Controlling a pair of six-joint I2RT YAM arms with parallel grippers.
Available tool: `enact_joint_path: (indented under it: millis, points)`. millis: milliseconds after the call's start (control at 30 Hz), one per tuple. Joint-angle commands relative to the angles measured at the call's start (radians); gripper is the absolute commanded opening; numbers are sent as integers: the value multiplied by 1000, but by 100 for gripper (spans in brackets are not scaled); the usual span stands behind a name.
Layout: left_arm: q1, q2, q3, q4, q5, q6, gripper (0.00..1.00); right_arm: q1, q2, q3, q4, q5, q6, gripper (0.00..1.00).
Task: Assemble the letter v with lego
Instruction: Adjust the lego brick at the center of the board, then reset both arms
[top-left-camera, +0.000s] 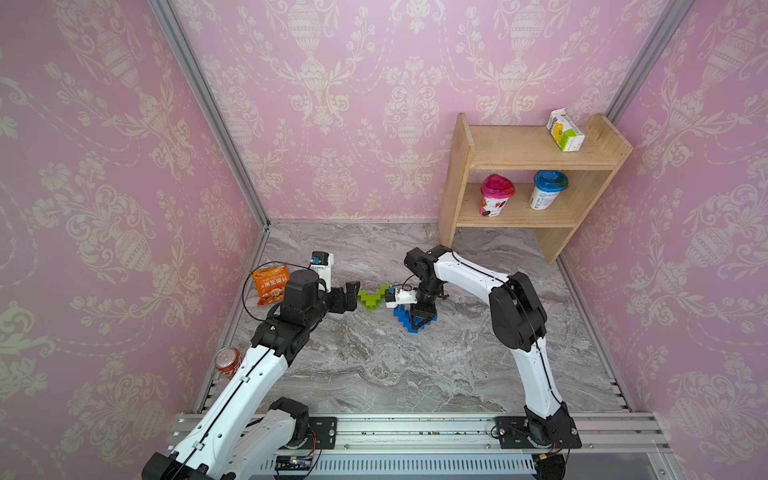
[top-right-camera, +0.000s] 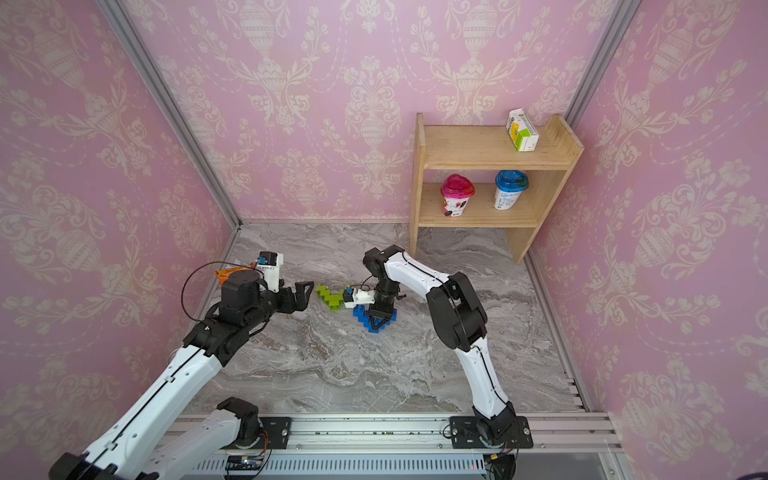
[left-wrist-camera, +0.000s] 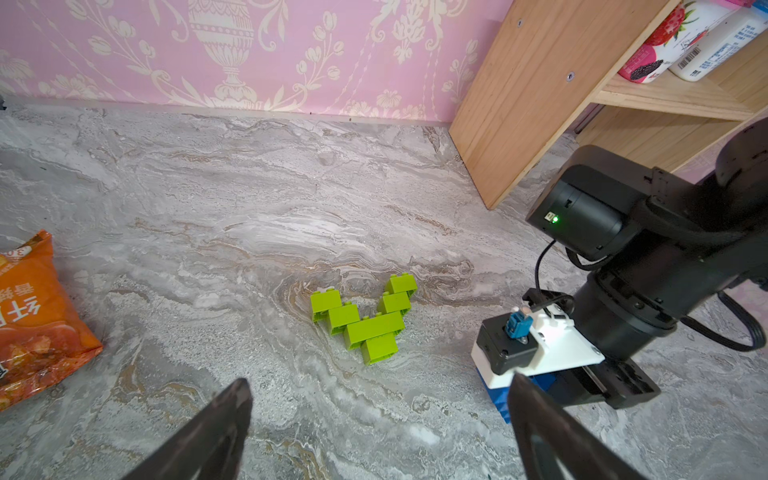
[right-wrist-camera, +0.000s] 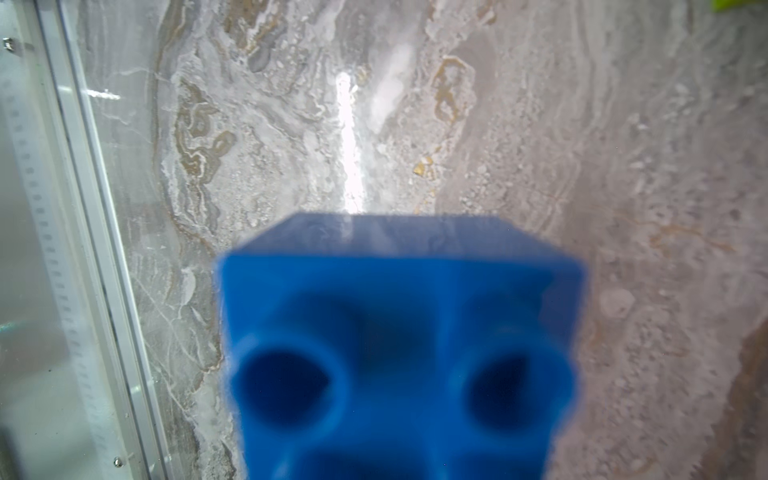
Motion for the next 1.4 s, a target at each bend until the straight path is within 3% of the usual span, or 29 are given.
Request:
enact_joint_path:
  millis: [0,100,600,733,833,900,967,1000,1100,1200,1367]
  points:
    - [10,1,-12,22,16,4,97,9,51,27,-77,-68,-38,36]
    - [10,6,-8,19,6,11,97,9,66,42,-82,-65,-38,38]
    - [10,-29,-1,18,-22,26,97,-3,107,162,-82,67,-27,71]
    - [10,-22,-11,31,-30,29,98,-28,102,219,-92,124,-14,71]
    - [10,-23,-41,53,-109,54,98,-63,42,200,-42,156,42,72]
    - [11,-18,-123,121,-249,81,99,-91,-49,116,51,183,130,73]
    - [16,-6,-206,230,-382,116,99,-114,-166,-38,205,241,249,88]
    - [25,2,-253,299,-433,136,99,-126,-238,-137,297,295,316,90]
    - [77,53,-349,472,-496,191,99,-173,-442,-428,545,394,495,100]
    - [158,129,-429,650,-493,230,99,-248,-594,-652,713,484,643,100]
    - [324,337,-523,983,-344,220,99,-392,-775,-959,970,617,779,100]
